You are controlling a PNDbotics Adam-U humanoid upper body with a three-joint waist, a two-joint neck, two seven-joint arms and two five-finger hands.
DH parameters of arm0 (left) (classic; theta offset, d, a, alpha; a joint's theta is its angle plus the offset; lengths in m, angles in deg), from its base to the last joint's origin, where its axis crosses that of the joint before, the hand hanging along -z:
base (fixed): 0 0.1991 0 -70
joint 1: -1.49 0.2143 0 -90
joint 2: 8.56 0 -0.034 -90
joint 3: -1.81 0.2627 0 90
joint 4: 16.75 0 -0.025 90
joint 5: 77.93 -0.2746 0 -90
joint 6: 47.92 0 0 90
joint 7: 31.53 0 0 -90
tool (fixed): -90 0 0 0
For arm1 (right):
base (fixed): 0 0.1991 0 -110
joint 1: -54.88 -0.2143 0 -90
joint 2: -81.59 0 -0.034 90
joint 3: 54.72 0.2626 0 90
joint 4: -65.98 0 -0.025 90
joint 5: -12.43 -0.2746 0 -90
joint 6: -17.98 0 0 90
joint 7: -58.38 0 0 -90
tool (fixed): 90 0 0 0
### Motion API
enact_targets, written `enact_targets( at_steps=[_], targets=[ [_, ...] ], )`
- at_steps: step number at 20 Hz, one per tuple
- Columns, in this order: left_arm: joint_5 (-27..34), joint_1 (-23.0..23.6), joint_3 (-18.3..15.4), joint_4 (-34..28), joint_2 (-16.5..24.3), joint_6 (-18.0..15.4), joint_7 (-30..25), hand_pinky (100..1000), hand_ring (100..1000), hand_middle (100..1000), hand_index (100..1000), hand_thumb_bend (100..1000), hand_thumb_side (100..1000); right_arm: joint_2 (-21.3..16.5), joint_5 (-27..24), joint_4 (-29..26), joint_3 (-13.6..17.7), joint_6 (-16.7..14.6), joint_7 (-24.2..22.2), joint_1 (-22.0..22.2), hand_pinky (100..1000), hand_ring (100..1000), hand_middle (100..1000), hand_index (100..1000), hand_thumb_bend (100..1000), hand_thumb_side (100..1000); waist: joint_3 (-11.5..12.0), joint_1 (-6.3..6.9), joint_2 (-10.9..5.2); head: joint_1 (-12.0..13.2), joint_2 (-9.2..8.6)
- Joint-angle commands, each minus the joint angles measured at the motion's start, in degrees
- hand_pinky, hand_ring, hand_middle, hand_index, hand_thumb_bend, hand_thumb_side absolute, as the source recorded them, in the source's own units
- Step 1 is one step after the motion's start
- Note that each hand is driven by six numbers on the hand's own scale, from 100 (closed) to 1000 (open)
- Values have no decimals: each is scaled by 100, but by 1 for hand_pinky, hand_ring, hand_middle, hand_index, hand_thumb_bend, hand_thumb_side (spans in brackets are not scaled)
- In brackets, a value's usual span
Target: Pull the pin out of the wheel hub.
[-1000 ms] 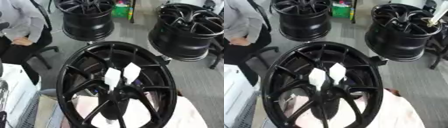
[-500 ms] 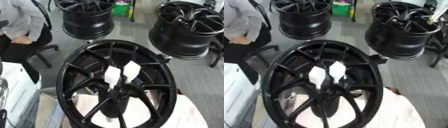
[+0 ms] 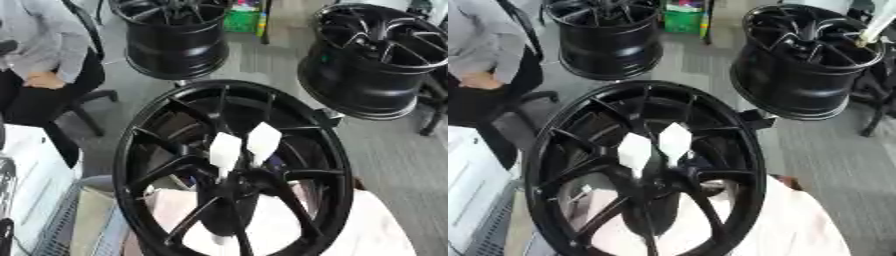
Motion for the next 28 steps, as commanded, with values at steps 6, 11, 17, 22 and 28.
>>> enact_targets(
  at_steps=[6,11,17,22,28],
  targets=[
    [-7,-81,20,-95,99,-10,-7,761,837,658,847,100,704,-144,-48,-69,104,-9,17,-32,765,678,639,696,100,422,4,7,-70,-12,-52],
    [-14,-81,15,-95,100,-12,0,761,837,658,845,100,699,-139,-52,-50,123,-18,27,-37,765,678,639,696,100,419,-10,15,-84,-3,-73],
    [-18,-76,10,-95,96,-16,9,761,837,658,845,100,694,-140,-47,-54,124,-23,27,-30,765,678,640,696,100,418,-26,27,-106,9,-27],
    [-19,-70,10,-95,88,-18,10,761,837,658,845,100,693,-131,-45,-54,130,-24,35,-22,765,678,640,696,100,417,-24,26,-118,16,-21],
    [-14,-61,10,-95,73,-18,7,760,837,658,845,100,693,-118,-55,-49,124,-21,40,-16,764,678,640,695,100,419,-13,20,-124,17,-8]
  ],
)
